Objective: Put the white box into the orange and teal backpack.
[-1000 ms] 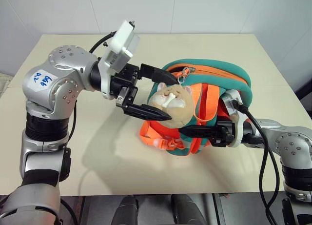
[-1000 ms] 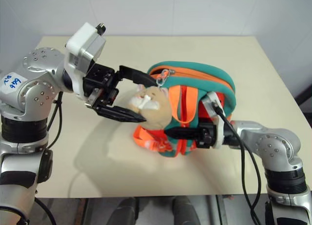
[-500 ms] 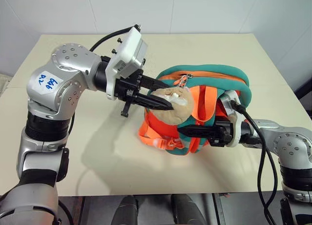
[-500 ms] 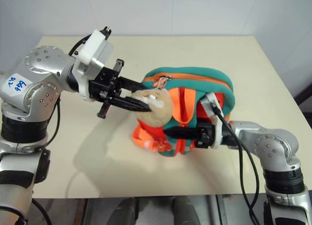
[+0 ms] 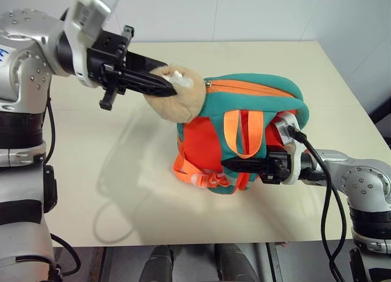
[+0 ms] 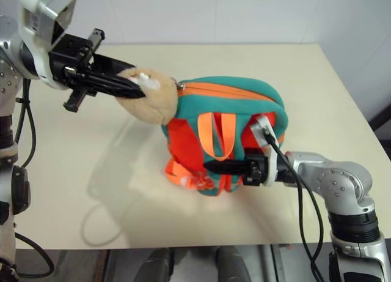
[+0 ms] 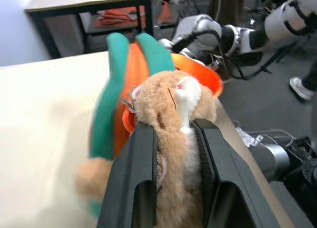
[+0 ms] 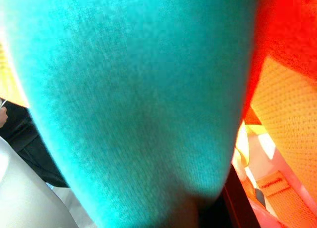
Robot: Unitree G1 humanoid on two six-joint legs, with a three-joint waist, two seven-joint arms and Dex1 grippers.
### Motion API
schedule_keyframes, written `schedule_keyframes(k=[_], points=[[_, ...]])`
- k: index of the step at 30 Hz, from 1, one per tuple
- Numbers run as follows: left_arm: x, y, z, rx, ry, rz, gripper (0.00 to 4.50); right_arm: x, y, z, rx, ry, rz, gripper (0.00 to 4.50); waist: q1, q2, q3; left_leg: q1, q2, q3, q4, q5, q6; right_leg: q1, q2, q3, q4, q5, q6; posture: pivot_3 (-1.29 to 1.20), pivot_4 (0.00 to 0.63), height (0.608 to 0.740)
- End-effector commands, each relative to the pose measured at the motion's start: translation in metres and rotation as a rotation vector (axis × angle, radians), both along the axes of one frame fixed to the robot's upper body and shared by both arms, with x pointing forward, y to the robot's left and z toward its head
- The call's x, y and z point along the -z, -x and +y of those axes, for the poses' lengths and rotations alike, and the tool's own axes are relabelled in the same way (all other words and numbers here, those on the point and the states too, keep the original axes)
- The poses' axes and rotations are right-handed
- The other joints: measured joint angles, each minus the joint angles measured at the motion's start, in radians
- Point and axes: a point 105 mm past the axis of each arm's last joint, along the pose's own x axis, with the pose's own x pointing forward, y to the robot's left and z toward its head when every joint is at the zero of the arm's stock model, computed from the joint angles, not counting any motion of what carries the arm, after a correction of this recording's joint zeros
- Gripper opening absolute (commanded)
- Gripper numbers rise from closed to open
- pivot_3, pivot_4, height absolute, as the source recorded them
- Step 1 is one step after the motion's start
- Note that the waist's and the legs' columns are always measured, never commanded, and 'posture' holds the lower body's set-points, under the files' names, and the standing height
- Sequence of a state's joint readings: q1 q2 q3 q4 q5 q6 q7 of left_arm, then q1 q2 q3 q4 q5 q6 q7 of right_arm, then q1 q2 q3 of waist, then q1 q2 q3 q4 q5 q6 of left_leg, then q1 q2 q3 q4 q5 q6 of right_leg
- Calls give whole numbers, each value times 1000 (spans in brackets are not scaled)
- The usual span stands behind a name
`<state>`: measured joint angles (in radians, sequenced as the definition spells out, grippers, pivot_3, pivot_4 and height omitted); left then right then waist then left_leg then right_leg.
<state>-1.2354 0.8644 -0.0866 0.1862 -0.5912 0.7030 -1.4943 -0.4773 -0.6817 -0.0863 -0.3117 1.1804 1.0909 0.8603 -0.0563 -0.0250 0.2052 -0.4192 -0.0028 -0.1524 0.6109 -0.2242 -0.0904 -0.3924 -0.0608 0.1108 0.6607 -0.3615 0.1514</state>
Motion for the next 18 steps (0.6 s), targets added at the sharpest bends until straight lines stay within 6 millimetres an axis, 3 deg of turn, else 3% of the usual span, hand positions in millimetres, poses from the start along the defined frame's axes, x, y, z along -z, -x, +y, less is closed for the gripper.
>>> schedule_keyframes(k=[1,3,7,10,14,18], points=[[-14,-8,30,-123,36,-26,633,-2,4,-1,-3,-7,-15,0,-2,0,0,0,0,0,0,0,0,0,0,0,0,0,0,0,150,740],[-7,-15,38,-159,22,-8,633,-2,4,-1,-1,-8,-15,0,-1,0,0,0,0,0,0,0,0,0,0,0,1,0,0,0,150,740],[60,-36,67,-306,-133,135,633,-2,4,0,5,-13,-15,0,-6,1,0,2,0,1,-1,0,0,0,0,1,1,0,0,0,150,740],[97,-41,76,-345,-193,214,633,-2,5,1,7,-14,-15,0,-3,1,0,4,1,1,-2,0,1,1,1,1,3,0,-1,0,150,740],[146,-45,76,-378,-206,330,633,-3,5,2,11,-18,-13,0,4,0,0,3,0,1,0,1,0,2,0,1,2,0,-1,0,150,740],[174,-55,68,-409,-183,353,633,-3,5,2,15,-24,-12,0,6,0,0,3,0,1,0,1,0,2,0,1,2,0,-1,0,150,740]])
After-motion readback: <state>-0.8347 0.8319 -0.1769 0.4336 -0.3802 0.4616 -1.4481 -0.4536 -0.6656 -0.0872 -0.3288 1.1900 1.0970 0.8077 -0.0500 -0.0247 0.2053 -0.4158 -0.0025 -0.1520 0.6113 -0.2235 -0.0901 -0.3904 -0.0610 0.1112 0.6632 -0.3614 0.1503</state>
